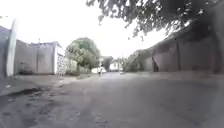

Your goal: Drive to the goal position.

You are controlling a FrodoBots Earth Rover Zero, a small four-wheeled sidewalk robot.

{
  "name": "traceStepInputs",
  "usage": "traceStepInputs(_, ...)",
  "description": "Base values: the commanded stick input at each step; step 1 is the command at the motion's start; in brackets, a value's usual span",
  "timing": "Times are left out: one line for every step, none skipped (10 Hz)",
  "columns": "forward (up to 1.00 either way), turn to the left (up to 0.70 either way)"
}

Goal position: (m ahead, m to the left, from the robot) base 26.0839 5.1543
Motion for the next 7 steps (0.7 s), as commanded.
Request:
traceStepInputs(1.00,0.02)
traceStepInputs(1.00,0.02)
traceStepInputs(1.00,0.02)
traceStepInputs(1.00,0.02)
traceStepInputs(1.00,0.02)
traceStepInputs(1.00,0.02)
traceStepInputs(1.00,0.02)
